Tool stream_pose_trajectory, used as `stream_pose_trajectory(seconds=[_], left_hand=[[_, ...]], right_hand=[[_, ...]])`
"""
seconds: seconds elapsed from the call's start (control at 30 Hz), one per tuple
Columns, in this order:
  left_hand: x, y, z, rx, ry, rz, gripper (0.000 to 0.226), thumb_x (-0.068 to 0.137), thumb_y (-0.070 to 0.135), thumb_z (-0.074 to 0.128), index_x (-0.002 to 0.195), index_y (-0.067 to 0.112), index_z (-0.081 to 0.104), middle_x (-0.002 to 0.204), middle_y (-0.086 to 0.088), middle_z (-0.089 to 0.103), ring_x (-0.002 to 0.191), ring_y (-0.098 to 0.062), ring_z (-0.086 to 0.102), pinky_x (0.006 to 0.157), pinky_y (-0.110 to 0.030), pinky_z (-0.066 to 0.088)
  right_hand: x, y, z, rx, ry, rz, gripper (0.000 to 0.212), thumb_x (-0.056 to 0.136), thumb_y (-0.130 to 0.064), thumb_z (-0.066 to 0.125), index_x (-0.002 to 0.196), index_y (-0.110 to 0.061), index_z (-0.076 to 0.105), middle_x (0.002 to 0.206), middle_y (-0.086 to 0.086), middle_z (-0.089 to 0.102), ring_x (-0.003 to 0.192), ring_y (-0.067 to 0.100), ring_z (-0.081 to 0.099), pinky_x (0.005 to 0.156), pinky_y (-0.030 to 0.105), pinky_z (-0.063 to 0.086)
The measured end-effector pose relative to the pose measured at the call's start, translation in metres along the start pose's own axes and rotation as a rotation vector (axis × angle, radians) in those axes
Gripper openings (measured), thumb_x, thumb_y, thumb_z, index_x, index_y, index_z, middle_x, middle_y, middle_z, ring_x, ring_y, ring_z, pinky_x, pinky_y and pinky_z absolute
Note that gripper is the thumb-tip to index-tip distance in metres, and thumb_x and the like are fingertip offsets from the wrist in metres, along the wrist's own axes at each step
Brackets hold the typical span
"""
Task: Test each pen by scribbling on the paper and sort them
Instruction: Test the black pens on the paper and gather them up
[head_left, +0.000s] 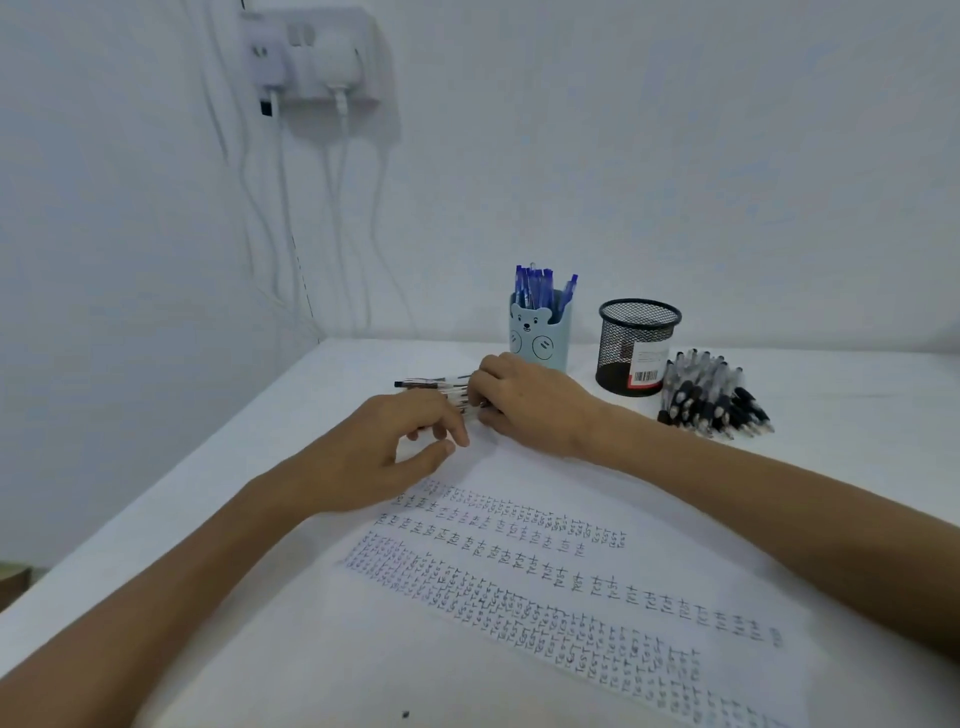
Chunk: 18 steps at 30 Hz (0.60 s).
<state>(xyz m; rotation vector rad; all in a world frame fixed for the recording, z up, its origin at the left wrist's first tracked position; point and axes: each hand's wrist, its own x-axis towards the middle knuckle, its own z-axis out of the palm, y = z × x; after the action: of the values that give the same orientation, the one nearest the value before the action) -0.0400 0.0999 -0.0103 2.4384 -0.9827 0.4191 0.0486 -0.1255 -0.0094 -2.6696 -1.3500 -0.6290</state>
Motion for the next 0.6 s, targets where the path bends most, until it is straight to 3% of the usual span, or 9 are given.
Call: stream_pose_trajectory(seconds=[0.17, 0.33, 0.43, 0.53, 0.6], left_hand=[[-0.001, -0.001, 0.001, 0.027, 0.051, -0.058, 0.018, 0.099, 0.012, 0.065, 0.106, 0.028, 0.07, 0.101, 0.018, 0.068, 0.095, -0.014, 0.065, 0.075, -0.021, 0.047], [0.0, -0.001, -0.001, -0.001, 0.192, -0.155, 0.023, 0.095, 0.001, 0.067, 0.098, 0.023, 0.072, 0.095, 0.013, 0.072, 0.084, -0.003, 0.062, 0.065, -0.009, 0.042], [0.0, 0.0, 0.001, -0.01, 0.194, -0.131, 0.026, 0.095, 0.0, 0.066, 0.099, 0.025, 0.072, 0.096, 0.016, 0.071, 0.087, -0.01, 0.064, 0.066, -0.014, 0.044], [0.0, 0.003, 0.002, -0.042, 0.182, -0.085, 0.024, 0.096, 0.0, 0.066, 0.101, 0.022, 0.071, 0.098, 0.016, 0.071, 0.088, -0.017, 0.067, 0.07, -0.028, 0.05], [0.0, 0.007, 0.002, -0.056, 0.143, -0.057, 0.019, 0.097, 0.005, 0.065, 0.103, 0.022, 0.071, 0.099, 0.016, 0.07, 0.091, -0.018, 0.066, 0.073, -0.033, 0.051]], right_hand=[[-0.001, 0.001, 0.004, -0.033, -0.069, 0.036, 0.025, 0.104, -0.03, 0.054, 0.117, -0.01, 0.058, 0.115, 0.007, 0.056, 0.104, 0.024, 0.051, 0.087, 0.043, 0.05], [0.0, 0.004, -0.01, 0.105, -0.132, 0.064, 0.02, 0.101, -0.029, 0.058, 0.109, -0.011, 0.061, 0.111, 0.003, 0.056, 0.102, 0.017, 0.049, 0.084, 0.027, 0.04], [0.001, 0.007, -0.018, 0.093, -0.126, 0.101, 0.016, 0.102, -0.026, 0.055, 0.106, -0.012, 0.06, 0.107, 0.004, 0.061, 0.101, 0.02, 0.052, 0.086, 0.036, 0.045], [0.0, 0.012, -0.029, 0.042, -0.027, 0.141, 0.02, 0.106, -0.026, 0.041, 0.105, -0.01, 0.053, 0.094, 0.006, 0.061, 0.085, 0.028, 0.055, 0.083, 0.048, 0.047], [-0.005, 0.012, -0.036, 0.082, 0.053, 0.172, 0.034, 0.105, -0.041, 0.037, 0.09, -0.014, 0.05, 0.08, -0.001, 0.054, 0.073, 0.021, 0.049, 0.083, 0.043, 0.042]])
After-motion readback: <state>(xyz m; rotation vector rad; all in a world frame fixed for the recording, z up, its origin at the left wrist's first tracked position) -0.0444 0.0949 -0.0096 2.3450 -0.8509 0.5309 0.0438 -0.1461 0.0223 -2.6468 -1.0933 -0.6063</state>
